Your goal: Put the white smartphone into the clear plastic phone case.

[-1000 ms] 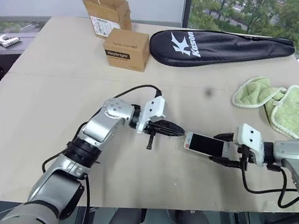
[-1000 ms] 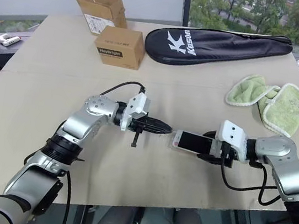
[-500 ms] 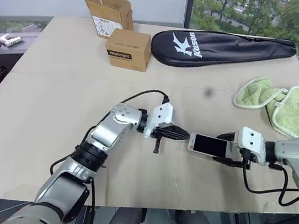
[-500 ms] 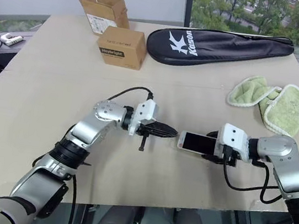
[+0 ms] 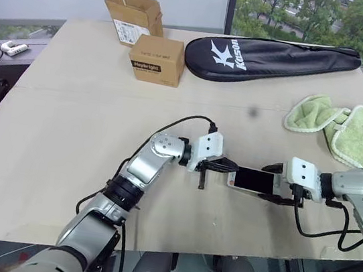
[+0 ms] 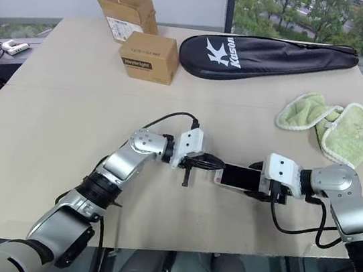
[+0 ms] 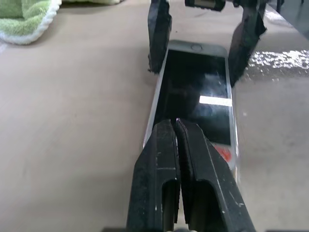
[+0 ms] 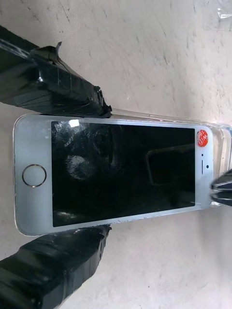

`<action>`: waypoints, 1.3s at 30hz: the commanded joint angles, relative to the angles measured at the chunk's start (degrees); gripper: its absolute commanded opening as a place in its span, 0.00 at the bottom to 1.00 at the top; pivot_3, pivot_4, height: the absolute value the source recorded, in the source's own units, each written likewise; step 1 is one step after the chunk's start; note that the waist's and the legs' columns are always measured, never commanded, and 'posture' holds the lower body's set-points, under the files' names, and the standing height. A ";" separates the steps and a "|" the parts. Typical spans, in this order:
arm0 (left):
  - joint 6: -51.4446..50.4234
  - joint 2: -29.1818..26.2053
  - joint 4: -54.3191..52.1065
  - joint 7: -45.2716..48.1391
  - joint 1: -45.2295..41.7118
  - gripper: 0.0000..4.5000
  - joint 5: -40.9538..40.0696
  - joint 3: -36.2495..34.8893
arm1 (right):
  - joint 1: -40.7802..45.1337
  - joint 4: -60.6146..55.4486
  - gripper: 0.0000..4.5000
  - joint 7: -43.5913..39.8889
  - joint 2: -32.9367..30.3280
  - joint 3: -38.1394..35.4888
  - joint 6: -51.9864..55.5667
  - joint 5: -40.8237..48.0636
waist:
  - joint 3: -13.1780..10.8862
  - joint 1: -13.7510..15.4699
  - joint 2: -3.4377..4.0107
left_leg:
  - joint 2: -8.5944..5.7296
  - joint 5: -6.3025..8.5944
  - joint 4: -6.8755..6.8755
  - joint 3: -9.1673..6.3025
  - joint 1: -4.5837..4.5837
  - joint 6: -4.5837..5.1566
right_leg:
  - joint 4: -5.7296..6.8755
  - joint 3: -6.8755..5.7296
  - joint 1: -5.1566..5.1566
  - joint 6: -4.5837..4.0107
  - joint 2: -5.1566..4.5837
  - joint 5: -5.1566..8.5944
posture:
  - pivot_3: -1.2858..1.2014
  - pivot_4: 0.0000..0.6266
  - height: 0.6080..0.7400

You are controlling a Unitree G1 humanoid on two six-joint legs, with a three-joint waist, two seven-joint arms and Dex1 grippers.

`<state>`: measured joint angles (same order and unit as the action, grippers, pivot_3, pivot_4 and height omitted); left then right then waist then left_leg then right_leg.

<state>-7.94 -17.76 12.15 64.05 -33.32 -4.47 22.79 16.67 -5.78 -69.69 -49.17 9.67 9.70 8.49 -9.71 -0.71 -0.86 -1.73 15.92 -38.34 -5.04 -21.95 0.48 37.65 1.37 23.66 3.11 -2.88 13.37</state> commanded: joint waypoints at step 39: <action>-8.45 2.04 -2.26 -6.88 0.67 0.00 1.63 0.43 | -6.50 -12.18 0.35 2.25 -8.41 -10.16 20.91 7.17 | 0.28 0.41 -0.02 | -0.01 0.02 -0.08 -0.12 0.30 0.04 | -0.03 -0.12 -0.44 0.01 -0.04 0.00 | 0.52 0.24 1.00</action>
<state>-14.78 -15.58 11.51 57.66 -33.27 -2.09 24.36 10.28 -16.00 -67.57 -56.63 2.37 30.01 14.18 -9.42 -0.31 -0.87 -1.74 15.94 -38.42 -5.16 -21.65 0.52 37.62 1.24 23.23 3.12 -2.92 13.37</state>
